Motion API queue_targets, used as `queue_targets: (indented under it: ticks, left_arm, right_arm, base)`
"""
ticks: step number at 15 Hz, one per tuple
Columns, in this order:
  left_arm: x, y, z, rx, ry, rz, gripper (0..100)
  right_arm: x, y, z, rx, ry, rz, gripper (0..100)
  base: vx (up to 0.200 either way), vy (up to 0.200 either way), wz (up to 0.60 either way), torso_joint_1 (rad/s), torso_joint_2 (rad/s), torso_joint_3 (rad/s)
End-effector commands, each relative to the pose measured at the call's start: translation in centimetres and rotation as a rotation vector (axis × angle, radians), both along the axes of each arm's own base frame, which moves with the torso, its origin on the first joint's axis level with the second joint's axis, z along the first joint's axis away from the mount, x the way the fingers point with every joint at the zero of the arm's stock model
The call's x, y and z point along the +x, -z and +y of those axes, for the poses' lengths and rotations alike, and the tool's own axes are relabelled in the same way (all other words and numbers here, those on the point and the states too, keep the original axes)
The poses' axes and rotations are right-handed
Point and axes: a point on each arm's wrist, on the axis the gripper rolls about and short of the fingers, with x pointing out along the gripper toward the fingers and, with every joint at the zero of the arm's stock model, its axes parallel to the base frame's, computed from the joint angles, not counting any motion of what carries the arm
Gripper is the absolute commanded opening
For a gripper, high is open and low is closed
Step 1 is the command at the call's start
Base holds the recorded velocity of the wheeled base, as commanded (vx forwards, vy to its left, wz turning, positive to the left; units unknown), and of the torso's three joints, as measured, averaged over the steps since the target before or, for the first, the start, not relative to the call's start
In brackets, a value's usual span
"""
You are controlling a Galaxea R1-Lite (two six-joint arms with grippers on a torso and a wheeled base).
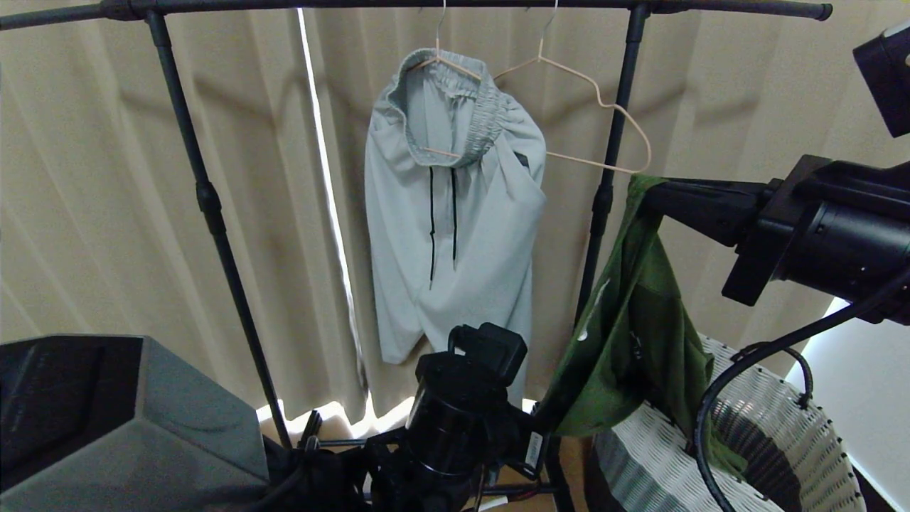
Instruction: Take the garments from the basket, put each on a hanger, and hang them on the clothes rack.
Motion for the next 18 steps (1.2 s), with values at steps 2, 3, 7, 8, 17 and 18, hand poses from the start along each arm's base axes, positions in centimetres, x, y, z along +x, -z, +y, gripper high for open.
queue_targets:
  ticks: [2, 3, 7, 8, 17, 18]
  left_arm:
    - [-0.7, -0.3, 0.7, -0.017, 0.017, -0.062, 0]
    - [-1.5, -0.4, 1.2, -0.015, 0.043, -0.118, 0]
    - [-2.1, -4.2, 5.9, -0.021, 0.012, -0.300, 0]
    - [-1.9, -6.6, 7.2, -0.028, -0.022, -0.310, 0]
    - [-0.9, -21.0, 16.3, -0.048, -0.207, -0.420, 0]
    - [-1.2, -22.2, 16.5, -0.045, -0.203, -0.416, 0]
  right_arm:
    - [0.1, 0.0, 0.1, 0.000, -0.001, 0.002, 0]
    - [0.1, 0.0, 0.1, -0.002, -0.001, 0.002, 0]
    - [0.2, 1.0, 0.2, -0.017, -0.001, 0.034, 0]
    - [0.2, 1.1, 0.2, -0.017, -0.001, 0.038, 0]
    - [1.2, -0.8, 0.4, 0.065, -0.032, 0.000, 0]
    - [1.6, -1.3, 0.6, 0.083, -0.033, -0.027, 0]
  base:
    - [0.000, 0.000, 0.00, 0.000, 0.00, 0.000]
    - [0.000, 0.000, 0.00, 0.000, 0.00, 0.000]
    - [0.000, 0.000, 0.00, 0.000, 0.00, 0.000]
    - [0.000, 0.000, 0.00, 0.000, 0.00, 0.000]
    - [0.000, 0.000, 0.00, 0.000, 0.00, 0.000]
    - [0.000, 0.000, 0.00, 0.000, 0.00, 0.000]
